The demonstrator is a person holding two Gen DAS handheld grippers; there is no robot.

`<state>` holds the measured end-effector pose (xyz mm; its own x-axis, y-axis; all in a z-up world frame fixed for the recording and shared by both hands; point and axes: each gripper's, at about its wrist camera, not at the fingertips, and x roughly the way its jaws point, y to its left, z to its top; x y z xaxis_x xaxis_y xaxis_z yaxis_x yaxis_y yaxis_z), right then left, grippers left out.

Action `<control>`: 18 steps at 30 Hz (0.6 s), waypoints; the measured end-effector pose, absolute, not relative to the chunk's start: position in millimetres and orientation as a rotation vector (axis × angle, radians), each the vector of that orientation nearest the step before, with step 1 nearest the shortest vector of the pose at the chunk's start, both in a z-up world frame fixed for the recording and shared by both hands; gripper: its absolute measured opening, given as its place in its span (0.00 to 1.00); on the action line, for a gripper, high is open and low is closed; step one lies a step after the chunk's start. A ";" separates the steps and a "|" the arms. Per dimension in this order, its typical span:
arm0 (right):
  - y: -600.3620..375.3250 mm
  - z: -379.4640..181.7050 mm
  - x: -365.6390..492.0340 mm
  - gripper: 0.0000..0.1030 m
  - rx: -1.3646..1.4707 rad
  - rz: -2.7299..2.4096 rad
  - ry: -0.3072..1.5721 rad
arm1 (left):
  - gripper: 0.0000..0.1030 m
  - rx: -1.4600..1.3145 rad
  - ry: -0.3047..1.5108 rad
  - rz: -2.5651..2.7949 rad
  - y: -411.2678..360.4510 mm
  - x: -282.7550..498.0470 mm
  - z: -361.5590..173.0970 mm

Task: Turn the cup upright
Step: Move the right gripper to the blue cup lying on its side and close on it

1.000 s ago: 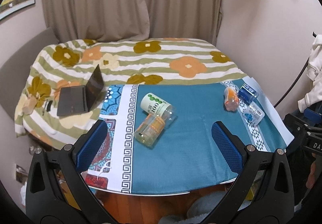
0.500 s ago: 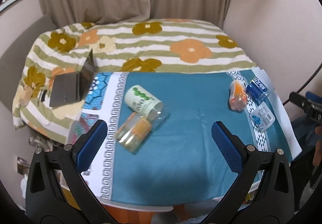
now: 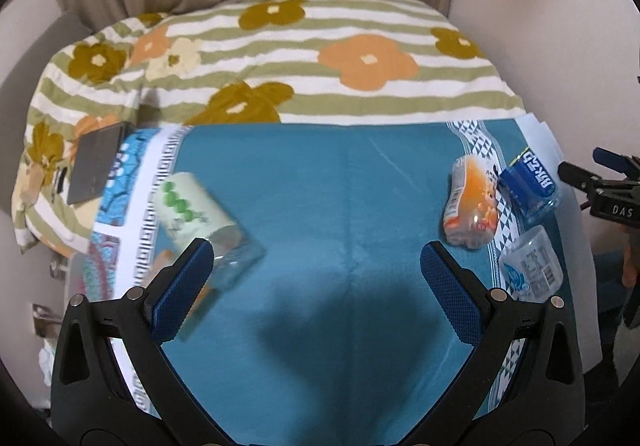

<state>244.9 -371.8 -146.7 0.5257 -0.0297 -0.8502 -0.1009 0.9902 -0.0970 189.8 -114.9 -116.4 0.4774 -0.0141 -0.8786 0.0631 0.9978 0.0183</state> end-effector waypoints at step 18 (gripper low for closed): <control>-385.1 -227.8 288.5 0.64 -0.242 0.250 1.234 | 1.00 0.054 1.231 -0.039 -156.0 215.5 -178.3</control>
<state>288.5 -385.1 -227.8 0.3105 0.0567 -0.9489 -0.3168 0.9473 -0.0470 215.5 -156.0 -178.3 0.3325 -0.0007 -0.9431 0.0592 0.9980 0.0201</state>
